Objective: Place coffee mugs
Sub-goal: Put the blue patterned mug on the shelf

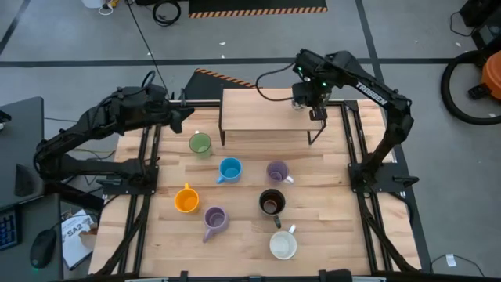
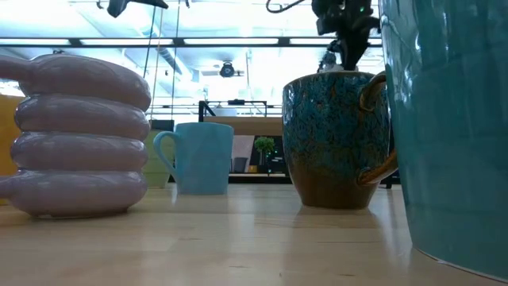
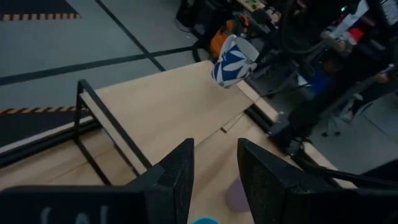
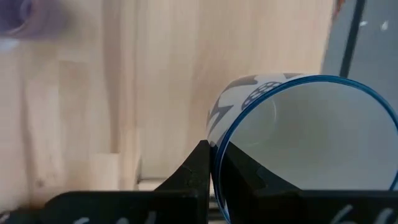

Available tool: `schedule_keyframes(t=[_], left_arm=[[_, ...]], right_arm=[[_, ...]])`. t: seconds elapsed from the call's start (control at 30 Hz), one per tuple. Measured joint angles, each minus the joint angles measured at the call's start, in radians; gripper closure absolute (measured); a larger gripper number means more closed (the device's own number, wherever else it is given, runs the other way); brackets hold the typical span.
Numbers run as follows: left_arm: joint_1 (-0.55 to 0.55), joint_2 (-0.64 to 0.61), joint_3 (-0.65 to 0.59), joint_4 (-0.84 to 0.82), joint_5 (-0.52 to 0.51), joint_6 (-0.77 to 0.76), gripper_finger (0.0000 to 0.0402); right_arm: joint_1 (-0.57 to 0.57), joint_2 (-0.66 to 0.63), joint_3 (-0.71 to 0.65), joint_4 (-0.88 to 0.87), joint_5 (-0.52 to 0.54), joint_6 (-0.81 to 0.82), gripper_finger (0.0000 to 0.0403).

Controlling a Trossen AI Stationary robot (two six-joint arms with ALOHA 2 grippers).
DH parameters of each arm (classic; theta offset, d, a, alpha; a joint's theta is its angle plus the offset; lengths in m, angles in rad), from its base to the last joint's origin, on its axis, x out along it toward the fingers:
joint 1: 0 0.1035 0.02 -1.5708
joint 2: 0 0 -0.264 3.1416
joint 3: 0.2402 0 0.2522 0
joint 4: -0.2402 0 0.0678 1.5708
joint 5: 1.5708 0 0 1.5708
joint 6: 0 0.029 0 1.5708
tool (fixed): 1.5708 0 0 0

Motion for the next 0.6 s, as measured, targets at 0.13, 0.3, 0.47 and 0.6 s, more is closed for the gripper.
schedule_keyframes(t=[0.13, 0.3, 0.47, 0.6], left_arm=[[0.004, 0.014, 0.000, 0.004, -0.006, 0.008, 0.0274], [0.004, 0.017, 0.000, 0.008, -0.007, 0.036, 0.0274], [0.004, 0.015, 0.000, 0.008, -0.010, 0.036, 0.0274], [0.001, 0.015, 0.000, 0.008, 0.002, 0.035, 0.0274]], right_arm=[[-0.025, 0.027, 0.001, -0.026, 0.006, -0.012, 0.0373], [-0.032, 0.061, -0.001, -0.044, 0.017, -0.015, 0.0373], [-0.030, 0.071, -0.001, -0.043, 0.016, -0.015, 0.0373], [-0.031, 0.076, -0.001, -0.048, -0.001, 0.013, 0.0361]])
